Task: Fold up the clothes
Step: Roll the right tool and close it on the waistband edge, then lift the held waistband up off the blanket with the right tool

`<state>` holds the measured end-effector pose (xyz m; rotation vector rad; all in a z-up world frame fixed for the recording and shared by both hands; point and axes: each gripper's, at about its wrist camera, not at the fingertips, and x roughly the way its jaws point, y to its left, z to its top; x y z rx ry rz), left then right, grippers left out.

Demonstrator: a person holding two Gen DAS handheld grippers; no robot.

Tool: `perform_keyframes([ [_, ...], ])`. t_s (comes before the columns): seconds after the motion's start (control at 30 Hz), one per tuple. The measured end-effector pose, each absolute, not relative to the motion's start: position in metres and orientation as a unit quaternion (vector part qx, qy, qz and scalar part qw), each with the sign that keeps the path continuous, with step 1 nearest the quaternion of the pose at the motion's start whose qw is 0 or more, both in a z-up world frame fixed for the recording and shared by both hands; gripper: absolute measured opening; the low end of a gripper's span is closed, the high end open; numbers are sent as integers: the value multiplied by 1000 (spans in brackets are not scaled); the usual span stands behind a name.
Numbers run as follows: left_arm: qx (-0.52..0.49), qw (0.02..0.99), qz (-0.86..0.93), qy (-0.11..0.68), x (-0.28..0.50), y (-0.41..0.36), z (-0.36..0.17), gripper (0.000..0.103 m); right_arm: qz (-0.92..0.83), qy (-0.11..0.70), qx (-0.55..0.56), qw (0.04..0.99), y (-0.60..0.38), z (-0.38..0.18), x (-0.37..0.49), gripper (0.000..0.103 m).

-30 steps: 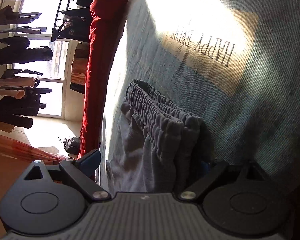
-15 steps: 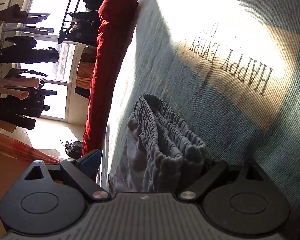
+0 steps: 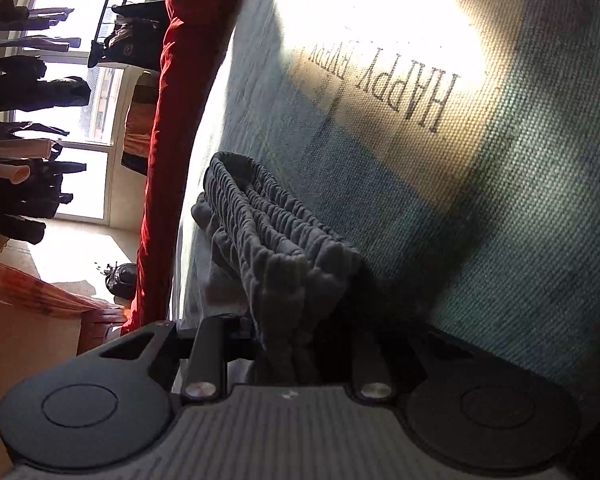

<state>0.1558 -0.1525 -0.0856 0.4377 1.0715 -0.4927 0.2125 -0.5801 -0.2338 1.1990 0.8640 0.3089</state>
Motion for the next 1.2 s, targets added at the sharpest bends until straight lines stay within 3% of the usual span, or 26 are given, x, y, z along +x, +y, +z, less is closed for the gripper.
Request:
perform_keyframes([
  [0.37,213,818,-211,492,152,-137,-72,81,106,403,523,744,-572,-224,207,23],
  [1.2,185,833,-171,492,110,-43,-57,81,64,398,301,864,-477,-71,198,26],
])
